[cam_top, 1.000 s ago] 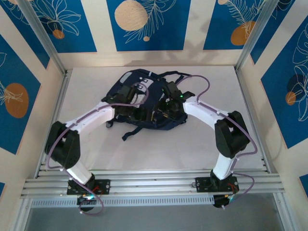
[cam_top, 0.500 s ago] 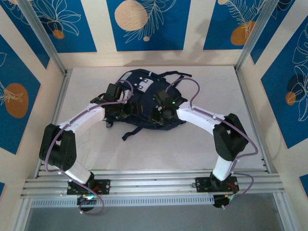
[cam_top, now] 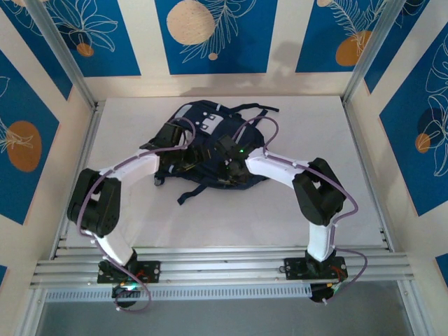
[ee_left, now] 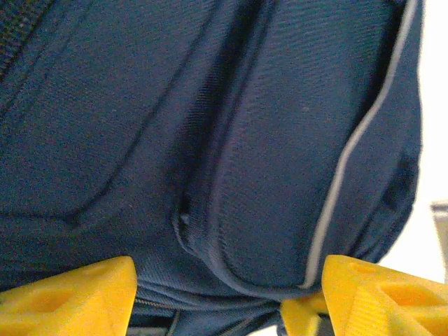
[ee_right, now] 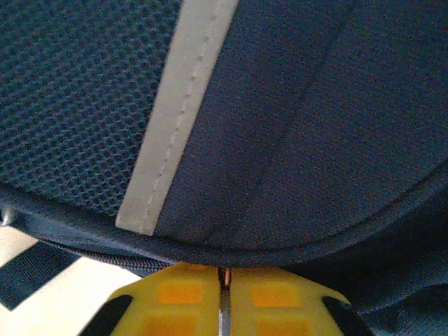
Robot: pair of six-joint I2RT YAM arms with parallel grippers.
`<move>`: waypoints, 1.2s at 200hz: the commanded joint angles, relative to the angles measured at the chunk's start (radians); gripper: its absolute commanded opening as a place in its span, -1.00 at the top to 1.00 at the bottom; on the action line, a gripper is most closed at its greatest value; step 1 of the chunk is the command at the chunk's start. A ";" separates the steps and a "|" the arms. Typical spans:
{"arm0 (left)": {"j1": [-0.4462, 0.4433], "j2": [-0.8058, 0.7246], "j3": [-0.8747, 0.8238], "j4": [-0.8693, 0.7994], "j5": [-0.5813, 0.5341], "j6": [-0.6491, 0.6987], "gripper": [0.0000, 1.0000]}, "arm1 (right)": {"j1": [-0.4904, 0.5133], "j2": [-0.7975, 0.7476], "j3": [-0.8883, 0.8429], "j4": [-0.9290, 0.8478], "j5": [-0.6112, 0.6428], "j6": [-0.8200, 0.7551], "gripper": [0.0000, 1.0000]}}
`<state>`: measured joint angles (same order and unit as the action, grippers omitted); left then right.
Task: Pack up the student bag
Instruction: Unzip the student bag at the top-center of the table.
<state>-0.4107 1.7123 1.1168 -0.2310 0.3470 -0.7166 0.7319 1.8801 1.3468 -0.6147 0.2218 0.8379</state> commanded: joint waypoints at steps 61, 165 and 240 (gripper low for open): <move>-0.006 0.156 0.082 0.068 -0.094 -0.003 0.84 | 0.000 -0.004 0.011 -0.083 -0.021 -0.163 1.00; 0.019 0.152 0.066 -0.002 -0.088 0.084 1.00 | -0.114 -0.041 0.070 -0.429 0.223 -0.434 1.00; 0.059 0.159 0.118 -0.133 -0.053 0.226 1.00 | -0.300 -0.049 0.003 -0.202 0.154 -0.575 1.00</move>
<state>-0.4210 1.8507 1.2301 -0.2241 0.3737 -0.5785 0.4751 1.8744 1.4162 -0.7849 0.2970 0.3321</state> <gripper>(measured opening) 0.050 0.054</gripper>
